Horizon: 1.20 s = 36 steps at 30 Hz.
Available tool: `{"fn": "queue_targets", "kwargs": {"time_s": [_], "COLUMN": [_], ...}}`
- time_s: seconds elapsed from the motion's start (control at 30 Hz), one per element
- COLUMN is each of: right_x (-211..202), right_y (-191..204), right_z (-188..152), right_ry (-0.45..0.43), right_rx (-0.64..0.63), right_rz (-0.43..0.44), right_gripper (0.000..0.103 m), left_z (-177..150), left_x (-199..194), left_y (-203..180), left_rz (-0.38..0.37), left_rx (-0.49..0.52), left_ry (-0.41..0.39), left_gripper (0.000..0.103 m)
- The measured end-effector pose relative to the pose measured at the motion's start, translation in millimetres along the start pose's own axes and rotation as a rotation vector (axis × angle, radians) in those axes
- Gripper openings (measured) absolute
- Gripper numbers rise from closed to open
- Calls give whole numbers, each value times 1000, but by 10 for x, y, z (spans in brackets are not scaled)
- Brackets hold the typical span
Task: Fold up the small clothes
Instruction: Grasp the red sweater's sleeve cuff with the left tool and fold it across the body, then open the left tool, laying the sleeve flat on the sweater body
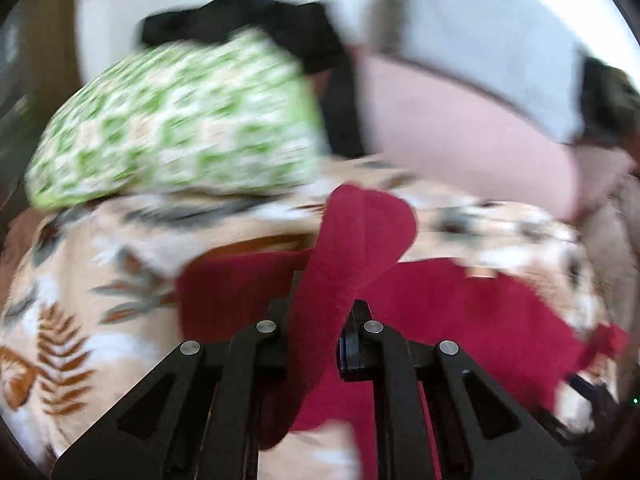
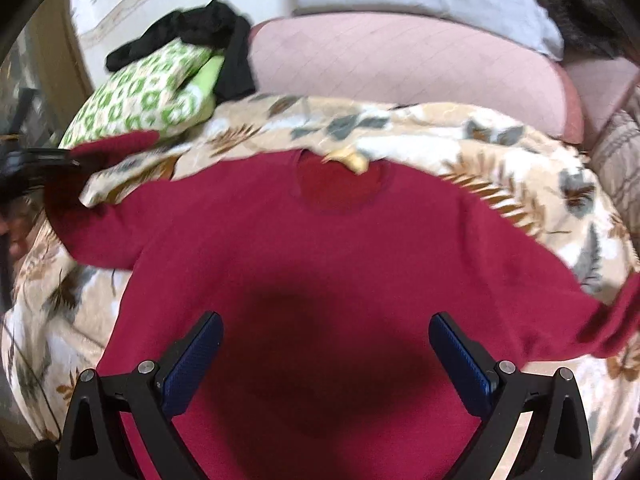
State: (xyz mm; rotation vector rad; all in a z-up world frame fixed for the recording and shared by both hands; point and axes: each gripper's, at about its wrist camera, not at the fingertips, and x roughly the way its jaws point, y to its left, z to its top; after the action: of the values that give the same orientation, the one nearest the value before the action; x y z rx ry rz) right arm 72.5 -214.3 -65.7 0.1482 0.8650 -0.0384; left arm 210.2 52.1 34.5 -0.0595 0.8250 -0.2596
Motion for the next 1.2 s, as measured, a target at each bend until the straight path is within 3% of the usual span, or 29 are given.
{"fn": "queue_targets", "kwargs": {"time_s": [0.1,0.2,0.3,0.37,0.43,0.5,0.57,0.67,0.83,0.97,1.07,1.13,1.17,1.2], "right_x": [-141,-287,-332,-336,-318,-286,-225,-74,187,211,378,477,522,531], "right_y": [-200,-448,-680,-798,-863,-865,-839,-845,-775,-674,-615,-634,-642,-635], "right_z": [47,51,74,81,99,125,189,262,344,266,148,45,-20,-65], "right_ry": [-21,-41,-38,-30,-14,-10,-15,-11,44,61,122,163,176,172], "right_rx": [46,73,117,155,178,168,142,136,163,134,32,11,12,-1], "right_rz": [-10,-72,-112,-99,-80,-69,-71,-69,-11,-4,-92,-99,-55,-50], "right_gripper": [102,102,102,102,102,102,102,102,102,102,102,91,54,37], "left_z": [-164,-455,-807,-976,-1095,-1072,-979,-869,-782,-884,-995,-1109,-1132,-1145], "left_x": [-93,162,589,726,702,468,171,-134,-109,49,268,438,473,511], "left_y": [-549,-1005,-1306,-1477,-1586,-1552,-1424,-1076,-389,-150,-165,-159,-148,-123], "left_rz": [-146,-224,-236,-212,-210,-256,-257,-236,-41,-8,21,33,38,42], "left_rx": [23,32,40,103,163,189,213,185,120,68,88,84,77,56], "left_ry": [-7,62,174,202,232,211,150,78,55,86,134,178,186,195], "left_gripper": [11,11,16,35,42,47,64,78,80,80,80,80,80,80]}}
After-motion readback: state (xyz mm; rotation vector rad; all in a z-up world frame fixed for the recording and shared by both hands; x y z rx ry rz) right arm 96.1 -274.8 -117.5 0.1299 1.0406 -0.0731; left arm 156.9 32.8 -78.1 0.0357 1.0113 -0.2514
